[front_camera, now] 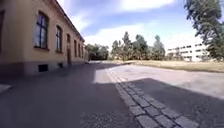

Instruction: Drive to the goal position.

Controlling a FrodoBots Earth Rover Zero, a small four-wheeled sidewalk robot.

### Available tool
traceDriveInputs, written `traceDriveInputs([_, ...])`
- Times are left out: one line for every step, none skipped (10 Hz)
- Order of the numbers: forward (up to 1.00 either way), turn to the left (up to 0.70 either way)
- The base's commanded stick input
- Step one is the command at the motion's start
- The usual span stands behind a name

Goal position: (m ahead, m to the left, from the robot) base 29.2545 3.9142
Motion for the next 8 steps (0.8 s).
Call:
traceDriveInputs([0.70,0.14])
traceDriveInputs([0.70,0.14])
traceDriveInputs([0.70,0.14])
traceDriveInputs([0.70,0.14])
traceDriveInputs([0.70,0.14])
traceDriveInputs([0.70,0.14])
traceDriveInputs([0.70,0.14])
traceDriveInputs([0.70,0.14])
